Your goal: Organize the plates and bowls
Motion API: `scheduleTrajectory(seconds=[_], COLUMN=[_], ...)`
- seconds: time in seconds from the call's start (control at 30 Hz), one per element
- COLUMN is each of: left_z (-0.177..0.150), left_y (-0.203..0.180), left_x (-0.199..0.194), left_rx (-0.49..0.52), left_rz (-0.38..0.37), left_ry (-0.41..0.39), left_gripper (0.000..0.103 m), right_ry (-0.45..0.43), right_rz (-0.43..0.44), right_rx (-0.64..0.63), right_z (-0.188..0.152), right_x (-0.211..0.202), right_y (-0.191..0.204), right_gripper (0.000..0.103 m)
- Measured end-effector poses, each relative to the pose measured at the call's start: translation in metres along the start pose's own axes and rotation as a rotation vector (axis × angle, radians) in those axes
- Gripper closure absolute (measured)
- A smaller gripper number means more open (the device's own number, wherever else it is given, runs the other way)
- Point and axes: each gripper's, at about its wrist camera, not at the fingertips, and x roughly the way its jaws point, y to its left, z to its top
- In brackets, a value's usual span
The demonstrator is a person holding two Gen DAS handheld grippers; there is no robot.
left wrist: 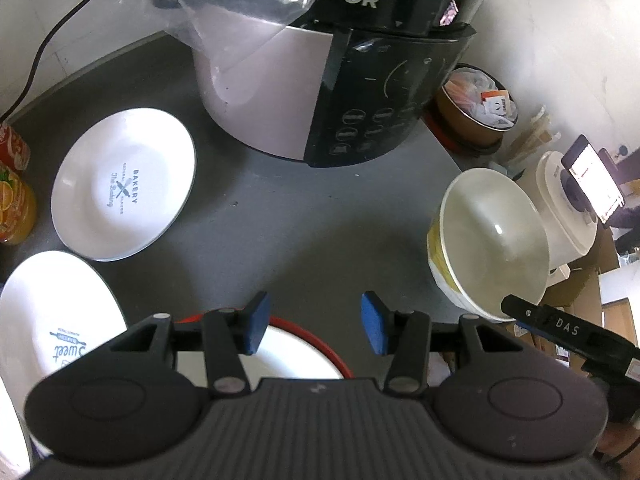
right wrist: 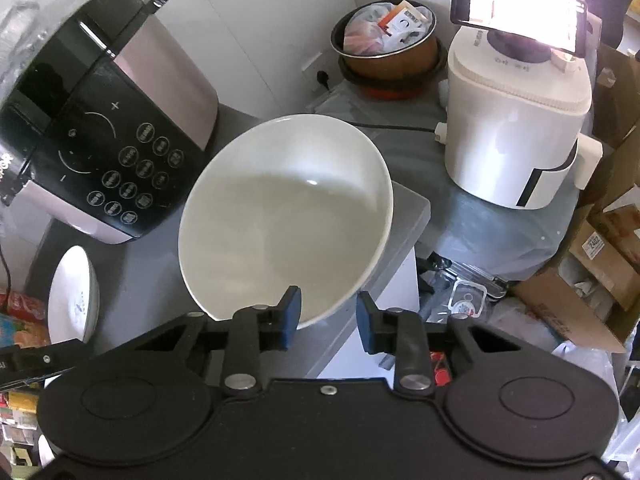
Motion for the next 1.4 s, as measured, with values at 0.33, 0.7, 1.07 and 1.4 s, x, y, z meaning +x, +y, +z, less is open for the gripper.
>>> scheduleTrajectory(seconds=[0.33,0.7,1.07,1.4], left_z=[0.006,0.015,0.013,0.013], left_y=[-0.002,-0.005,-0.010,-0.006], left_x=[0.008,0.031,0.059,0.020], left_rx=[0.012,0.044,0.068,0.093], left_rz=[0.003,0.000,-0.005,-0.009], left_ry=[0.013,0.022,0.010,-0.068], left_gripper=[0.054,0.054,0.097,0.096], right_ry=[0.024,0.027,-0.002,-0.042], right_rz=[0.071,0.107,0.080,0.096], right_rx=[-0.098,-0.129,-0.190,-0.227], right_z=[0.002,0.001,-0.003,-0.006], right_x=[0.007,0.006,0.002,-0.016], right_y=[0.020,0.035,0.052,0.063], right_gripper=[0.088,0.090,0.091,0.091])
